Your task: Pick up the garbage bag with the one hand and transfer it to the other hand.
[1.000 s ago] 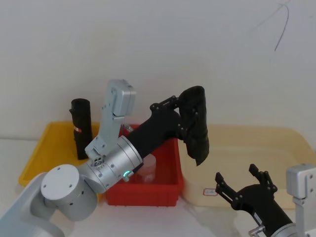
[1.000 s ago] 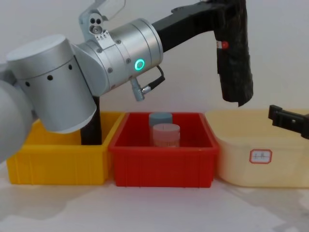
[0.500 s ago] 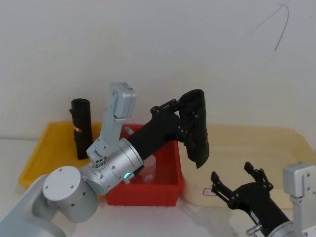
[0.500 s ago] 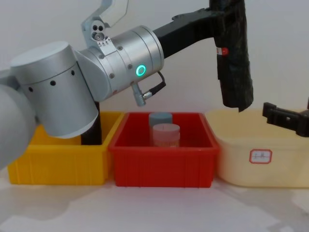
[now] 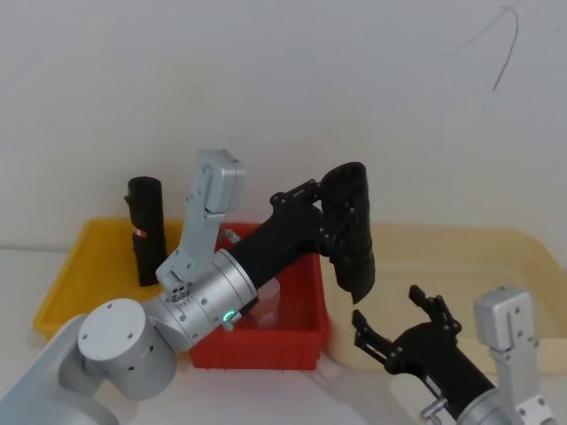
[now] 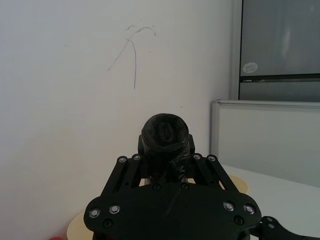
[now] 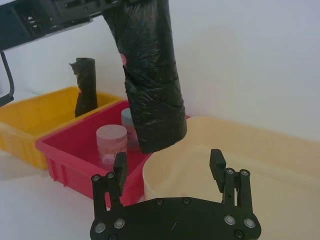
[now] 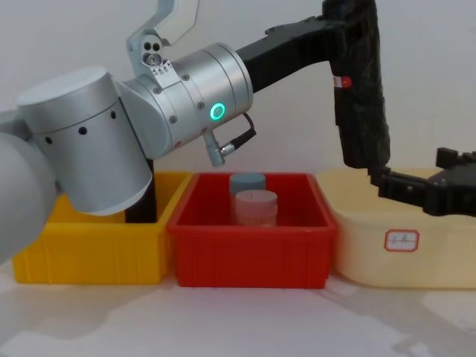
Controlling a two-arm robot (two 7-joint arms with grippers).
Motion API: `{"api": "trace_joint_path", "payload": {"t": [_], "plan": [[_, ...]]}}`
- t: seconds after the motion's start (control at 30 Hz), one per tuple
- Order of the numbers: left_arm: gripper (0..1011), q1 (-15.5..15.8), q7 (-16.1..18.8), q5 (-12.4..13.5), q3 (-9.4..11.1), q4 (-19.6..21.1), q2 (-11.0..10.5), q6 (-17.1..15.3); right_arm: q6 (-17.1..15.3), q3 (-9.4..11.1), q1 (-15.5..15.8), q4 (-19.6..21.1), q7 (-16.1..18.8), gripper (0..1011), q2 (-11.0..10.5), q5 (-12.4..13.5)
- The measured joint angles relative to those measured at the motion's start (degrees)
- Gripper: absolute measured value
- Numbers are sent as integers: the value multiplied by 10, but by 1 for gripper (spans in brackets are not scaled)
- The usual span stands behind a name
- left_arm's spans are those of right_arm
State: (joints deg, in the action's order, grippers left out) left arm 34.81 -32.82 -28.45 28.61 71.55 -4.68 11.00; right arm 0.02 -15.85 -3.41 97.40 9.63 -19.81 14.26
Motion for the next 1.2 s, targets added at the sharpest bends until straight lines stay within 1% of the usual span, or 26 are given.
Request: {"api": "trace_joint_path", "payload": {"t": [0.17,0.33,0.6,1.2], "plan": [[371,0,0,0,0,-1,0,0,3,-6,-16,-17,3,1000,5,-11],[371,0,0,-1,0,-1,0,0,13,-9,-34,-42,3,999,13,-24],[371,0,0,-1,0,-1,0,0,22,-12,-53,-65,2,1000,23,-38],[371,0,0,-1,0,-2,0,0,16,-21,-86,-78,6,999,48,-56]]}}
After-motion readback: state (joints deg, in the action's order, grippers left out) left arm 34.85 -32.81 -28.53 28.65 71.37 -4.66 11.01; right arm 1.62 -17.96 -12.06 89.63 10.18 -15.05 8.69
